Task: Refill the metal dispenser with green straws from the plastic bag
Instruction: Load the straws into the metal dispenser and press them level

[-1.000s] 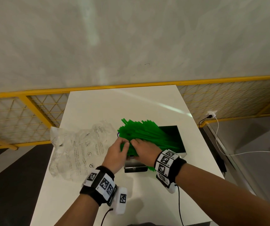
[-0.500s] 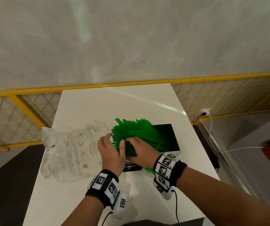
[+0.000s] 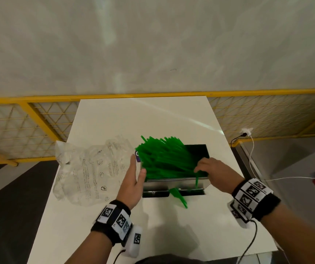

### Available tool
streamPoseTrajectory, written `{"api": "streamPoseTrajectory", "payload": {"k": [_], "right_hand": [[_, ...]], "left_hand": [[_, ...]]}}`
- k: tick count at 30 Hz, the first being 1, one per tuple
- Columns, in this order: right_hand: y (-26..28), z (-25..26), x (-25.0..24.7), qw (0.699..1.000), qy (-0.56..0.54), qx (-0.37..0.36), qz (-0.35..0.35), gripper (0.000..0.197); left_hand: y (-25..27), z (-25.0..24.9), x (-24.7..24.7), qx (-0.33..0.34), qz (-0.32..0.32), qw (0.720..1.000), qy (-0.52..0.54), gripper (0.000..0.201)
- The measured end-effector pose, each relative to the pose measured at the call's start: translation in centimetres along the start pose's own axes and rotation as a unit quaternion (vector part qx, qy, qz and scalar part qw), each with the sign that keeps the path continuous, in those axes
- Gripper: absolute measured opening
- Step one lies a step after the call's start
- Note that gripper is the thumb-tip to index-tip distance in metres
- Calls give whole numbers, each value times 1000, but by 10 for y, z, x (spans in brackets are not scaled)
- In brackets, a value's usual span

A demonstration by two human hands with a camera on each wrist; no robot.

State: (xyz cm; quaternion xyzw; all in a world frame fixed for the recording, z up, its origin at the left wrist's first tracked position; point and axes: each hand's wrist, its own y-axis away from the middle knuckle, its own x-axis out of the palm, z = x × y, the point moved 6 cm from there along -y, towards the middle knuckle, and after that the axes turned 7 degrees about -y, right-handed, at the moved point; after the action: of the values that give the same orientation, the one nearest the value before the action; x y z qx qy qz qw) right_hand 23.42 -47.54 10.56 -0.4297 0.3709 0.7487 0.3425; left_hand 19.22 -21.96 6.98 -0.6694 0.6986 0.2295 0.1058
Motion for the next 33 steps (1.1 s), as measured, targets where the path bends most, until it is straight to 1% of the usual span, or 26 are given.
{"api": "streamPoseTrajectory", "payload": {"k": [1, 2, 4, 6, 7, 9, 10, 11, 13, 14, 15, 16, 17, 18, 19, 20, 21, 23, 24, 25, 26, 27, 28, 29, 31, 33], "right_hand": [[0, -7, 10, 999, 25, 2, 32, 59], [0, -10, 16, 998, 32, -1, 45, 58], [-3, -8, 15, 999, 17, -10, 30, 45], [-6, -2, 11, 1000, -3, -24, 10, 29], [-7, 1, 12, 999, -10, -28, 10, 25], [-7, 4, 15, 999, -30, -27, 23, 23], [-8, 7, 14, 998, -51, -29, 13, 22], [-8, 11, 8, 996, -81, -36, -19, 21], [-8, 19, -10, 982, -121, -60, -134, 18], [-9, 25, -19, 971, -118, -74, -195, 17], [-10, 31, -26, 962, -107, -83, -236, 16], [-15, 35, -27, 960, -95, -83, -249, 16], [-22, 36, -24, 967, -87, -70, -227, 18], [-30, 37, -17, 979, -82, -44, -180, 22], [-38, 35, -8, 988, -81, -16, -127, 26], [-41, 34, -3, 992, -90, 2, -93, 28], [-42, 34, -4, 989, -116, 6, -96, 28], [-40, 32, -17, 968, -169, -4, -185, 31], [-38, 28, -20, 957, -190, -1, -218, 40], [-40, 24, -19, 954, -212, 11, -212, 53], [-43, 22, -11, 958, -233, 25, -166, 70], [-47, 23, 0, 965, -241, 35, -101, 85], [-51, 26, 13, 969, -240, 36, -43, 95], [-55, 29, 23, 971, -236, 34, -6, 100], [-64, 33, 34, 974, -224, 38, 10, 104], [-72, 33, 36, 979, -198, 48, 7, 106]], "left_hand": [[0, -2, 5, 10, 24, 1000, -15, 63], [1, -3, 10, 22, 44, 998, -29, 64], [2, -5, 18, 35, 59, 996, -50, 68], [1, -5, 21, 27, 69, 995, -68, 71], [0, -5, 23, 26, 76, 993, -87, 72], [1, -11, 25, 38, 94, 987, -128, 72], [2, -16, 24, 42, 105, 984, -141, 72], [2, -18, 22, 39, 116, 981, -147, 72], [2, -15, 18, 15, 134, 979, -150, 71], [1, -11, 14, 0, 130, 981, -146, 70], [0, -8, 8, -10, 109, 985, -135, 68], [-3, -7, 1, -4, 66, 991, -113, 64], [-5, -8, -7, 13, 7, 997, -78, 59], [-7, -9, -16, 26, -49, 998, -37, 54], [-10, -11, -22, 31, -86, 996, -4, 52], [-13, -14, -27, 32, -101, 994, 16, 54], [-18, -16, -31, 32, -99, 994, 27, 57], [-27, -23, -37, 34, -69, 996, 34, 61], [-31, -27, -38, 32, -38, 999, 18, 61], [-33, -30, -35, 28, -1, 999, -17, 59], [-35, -31, -31, 25, 38, 997, -55, 57], [-37, -29, -26, 25, 67, 994, -79, 55], [-39, -27, -23, 27, 81, 993, -85, 52], [-41, -25, -22, 29, 79, 993, -78, 50], [-45, -23, -26, 30, 44, 997, -47, 46], [-50, -19, -34, 16, -11, 1000, 20, 48]]}}
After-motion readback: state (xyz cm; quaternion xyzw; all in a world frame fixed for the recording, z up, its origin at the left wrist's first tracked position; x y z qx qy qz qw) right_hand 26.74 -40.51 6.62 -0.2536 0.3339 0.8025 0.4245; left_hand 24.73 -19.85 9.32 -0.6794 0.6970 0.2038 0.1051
